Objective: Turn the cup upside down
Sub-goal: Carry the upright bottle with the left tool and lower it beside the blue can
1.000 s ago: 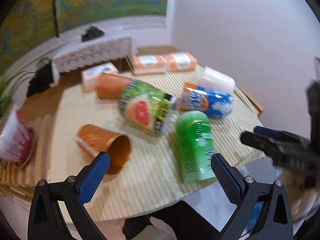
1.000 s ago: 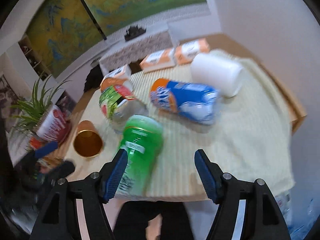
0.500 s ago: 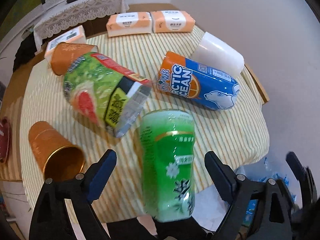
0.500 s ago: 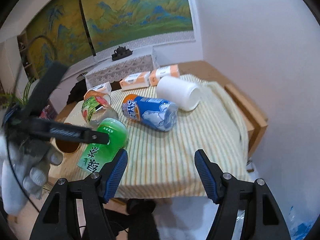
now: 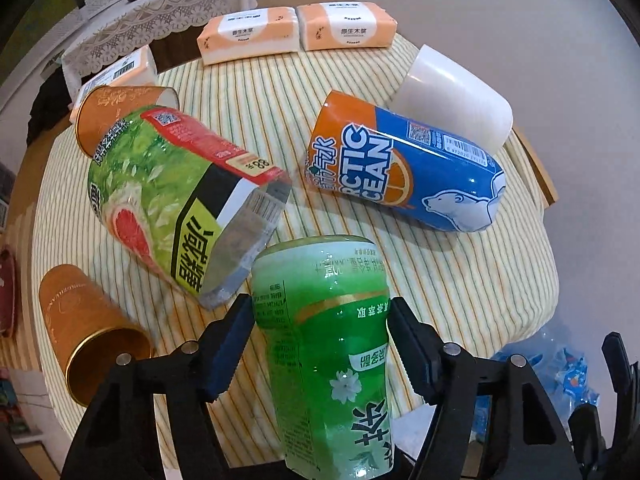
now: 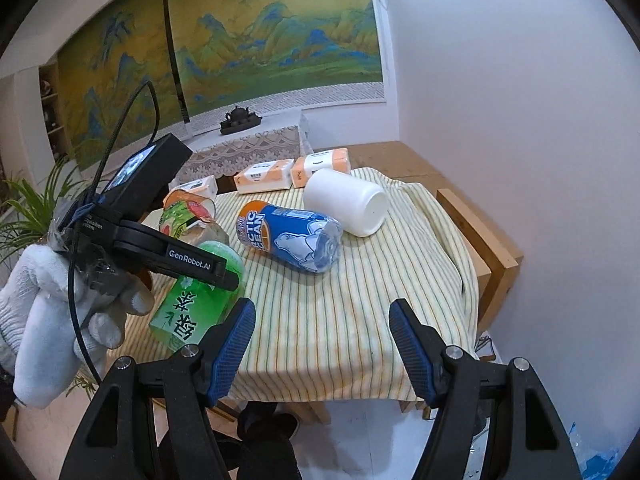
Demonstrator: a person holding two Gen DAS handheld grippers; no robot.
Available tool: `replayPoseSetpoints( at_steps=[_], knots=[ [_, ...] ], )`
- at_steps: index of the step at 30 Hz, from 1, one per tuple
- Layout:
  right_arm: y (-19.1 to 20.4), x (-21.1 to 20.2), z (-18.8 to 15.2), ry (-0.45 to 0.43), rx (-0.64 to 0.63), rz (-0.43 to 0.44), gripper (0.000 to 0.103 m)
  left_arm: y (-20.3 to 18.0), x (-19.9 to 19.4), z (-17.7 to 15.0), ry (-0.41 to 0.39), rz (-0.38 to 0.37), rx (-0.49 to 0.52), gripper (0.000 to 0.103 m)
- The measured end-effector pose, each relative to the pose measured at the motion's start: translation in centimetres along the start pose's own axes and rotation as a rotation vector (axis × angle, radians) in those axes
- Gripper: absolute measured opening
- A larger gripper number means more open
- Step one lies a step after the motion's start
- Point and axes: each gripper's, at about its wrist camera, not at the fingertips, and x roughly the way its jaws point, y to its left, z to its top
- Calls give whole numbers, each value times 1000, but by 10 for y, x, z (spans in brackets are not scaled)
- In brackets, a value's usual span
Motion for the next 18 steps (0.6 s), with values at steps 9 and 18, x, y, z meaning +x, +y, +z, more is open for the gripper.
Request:
replayPoseSetpoints(
  at_steps=[9,18],
  knots=[
    [-6,6,-3,14,32,-2,66,2,-19,-9,-82,-13,4,71],
    [0,8,-5,17,22,7,66,9,-63,-36,-363,-47,-46,71]
  ],
)
